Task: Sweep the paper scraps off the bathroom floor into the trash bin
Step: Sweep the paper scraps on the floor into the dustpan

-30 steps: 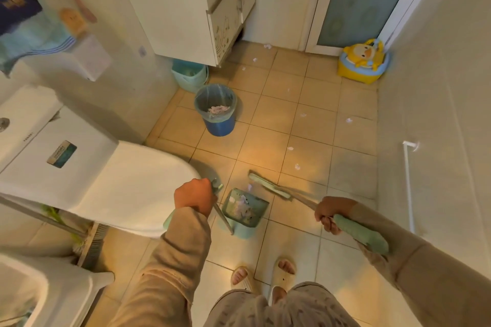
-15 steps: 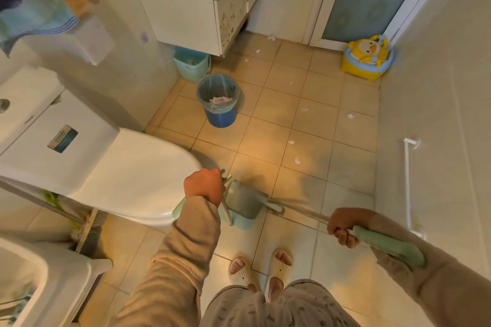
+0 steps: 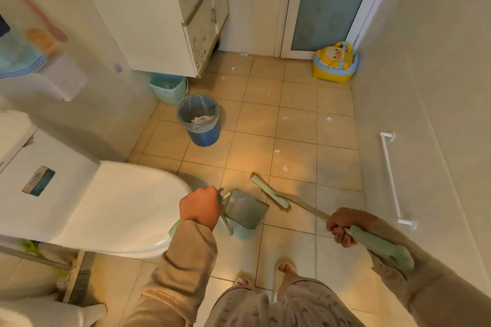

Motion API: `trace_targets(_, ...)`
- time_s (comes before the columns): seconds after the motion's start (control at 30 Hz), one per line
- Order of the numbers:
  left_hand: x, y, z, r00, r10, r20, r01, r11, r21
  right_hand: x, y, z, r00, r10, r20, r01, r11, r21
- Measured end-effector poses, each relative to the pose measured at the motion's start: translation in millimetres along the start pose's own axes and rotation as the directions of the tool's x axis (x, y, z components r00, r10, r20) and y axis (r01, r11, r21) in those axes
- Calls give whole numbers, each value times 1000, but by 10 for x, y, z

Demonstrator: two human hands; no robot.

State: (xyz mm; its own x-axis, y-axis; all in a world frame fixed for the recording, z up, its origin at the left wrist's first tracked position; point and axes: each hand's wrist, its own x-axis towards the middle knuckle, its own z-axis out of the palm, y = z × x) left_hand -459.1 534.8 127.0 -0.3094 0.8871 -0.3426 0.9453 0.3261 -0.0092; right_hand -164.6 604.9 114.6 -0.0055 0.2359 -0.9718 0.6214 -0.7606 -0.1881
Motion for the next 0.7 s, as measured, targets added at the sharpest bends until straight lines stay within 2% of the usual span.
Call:
trace_targets(0.27,369,382,-159,996,84,-4,-84,996,44,119,134,-317,999,-10,-51,17,988,151)
trace_targets(0.57,986,971,-391,996,83,23,-85,994,75,352,-87,-1196,998,-14,-59,26,980,199)
trace_targets(0.7,1236,1190,-507,998,46,45,-48,997,61,378,-302,-1658,998,-56,-36,65,954,294)
